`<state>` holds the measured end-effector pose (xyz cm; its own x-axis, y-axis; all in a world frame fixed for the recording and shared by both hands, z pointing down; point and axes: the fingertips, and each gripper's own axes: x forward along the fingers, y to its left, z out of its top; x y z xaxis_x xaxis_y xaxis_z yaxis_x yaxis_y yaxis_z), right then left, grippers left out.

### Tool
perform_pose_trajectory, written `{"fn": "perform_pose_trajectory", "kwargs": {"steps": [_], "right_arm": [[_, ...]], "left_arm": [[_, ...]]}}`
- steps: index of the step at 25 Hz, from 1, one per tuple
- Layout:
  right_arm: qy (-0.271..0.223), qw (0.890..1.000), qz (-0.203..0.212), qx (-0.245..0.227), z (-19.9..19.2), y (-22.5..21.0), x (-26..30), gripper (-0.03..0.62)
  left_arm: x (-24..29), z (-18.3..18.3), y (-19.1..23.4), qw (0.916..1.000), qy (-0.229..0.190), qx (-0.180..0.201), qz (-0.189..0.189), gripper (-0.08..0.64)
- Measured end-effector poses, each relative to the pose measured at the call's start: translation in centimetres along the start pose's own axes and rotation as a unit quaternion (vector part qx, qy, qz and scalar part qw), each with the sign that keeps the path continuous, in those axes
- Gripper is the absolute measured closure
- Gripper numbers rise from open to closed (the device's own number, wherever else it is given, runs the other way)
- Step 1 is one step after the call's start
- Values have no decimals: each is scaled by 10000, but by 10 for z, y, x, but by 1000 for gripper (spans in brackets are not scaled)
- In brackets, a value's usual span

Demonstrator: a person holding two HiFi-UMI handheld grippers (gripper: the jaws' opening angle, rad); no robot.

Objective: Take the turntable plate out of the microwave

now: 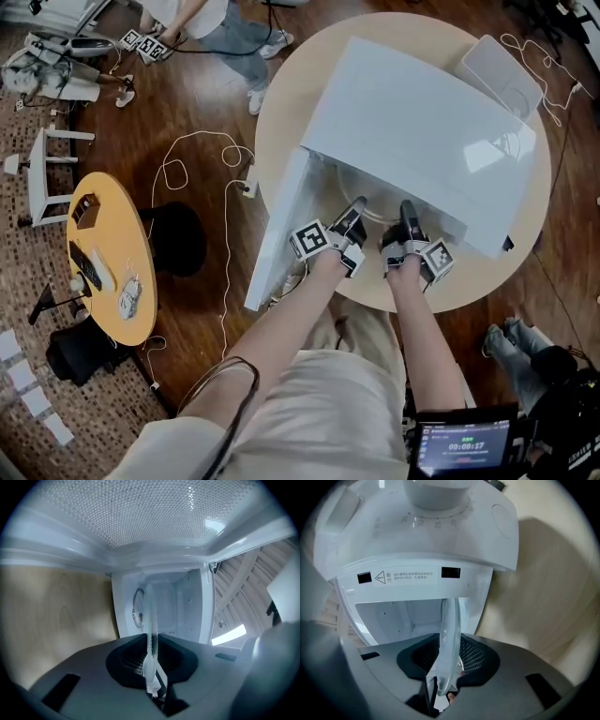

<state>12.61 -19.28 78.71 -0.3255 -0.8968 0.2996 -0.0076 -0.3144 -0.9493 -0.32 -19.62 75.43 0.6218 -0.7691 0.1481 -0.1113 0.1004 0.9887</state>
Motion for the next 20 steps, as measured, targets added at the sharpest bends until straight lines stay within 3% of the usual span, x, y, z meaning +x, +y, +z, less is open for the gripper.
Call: {"fn": "perform_pose_trajectory", "kwargs": {"steps": [4, 13, 20], "right_arm": [[19, 9999, 82, 57, -11, 6, -9, 544], [133, 9992, 342, 151, -28, 24, -25, 558], [247, 9988, 430, 0, -41, 39, -40, 563]], "left_arm": [[-15, -2, -15, 9996, -61, -142, -243, 514], [-38, -5, -27, 9984, -155, -260, -476, 514], [-58, -12, -33, 9989, -53, -161, -434, 514]]}}
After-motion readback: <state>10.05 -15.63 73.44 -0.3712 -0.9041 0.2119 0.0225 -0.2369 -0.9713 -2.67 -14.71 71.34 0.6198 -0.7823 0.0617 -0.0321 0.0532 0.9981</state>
